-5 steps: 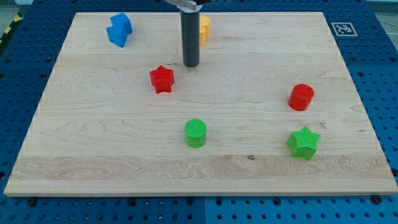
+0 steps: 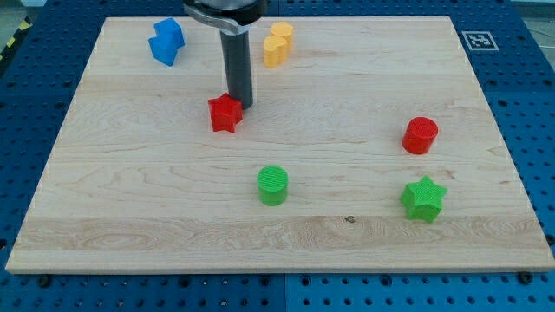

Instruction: Move the red star towards the bottom left corner

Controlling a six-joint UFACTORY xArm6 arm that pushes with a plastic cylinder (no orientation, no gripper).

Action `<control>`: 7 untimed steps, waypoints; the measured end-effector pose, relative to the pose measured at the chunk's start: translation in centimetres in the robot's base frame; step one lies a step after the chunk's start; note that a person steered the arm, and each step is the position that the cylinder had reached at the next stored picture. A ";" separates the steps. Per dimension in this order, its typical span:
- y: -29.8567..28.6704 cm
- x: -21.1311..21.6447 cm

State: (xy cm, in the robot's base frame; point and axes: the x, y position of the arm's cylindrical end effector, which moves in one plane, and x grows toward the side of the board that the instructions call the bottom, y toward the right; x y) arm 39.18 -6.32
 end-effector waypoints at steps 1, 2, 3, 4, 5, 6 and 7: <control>-1.7 0.0; -3.3 0.1; -3.3 0.8; -3.2 1.4; -3.1 1.7; -2.5 1.7; -2.4 0.8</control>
State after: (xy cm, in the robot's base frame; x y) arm 40.02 -8.72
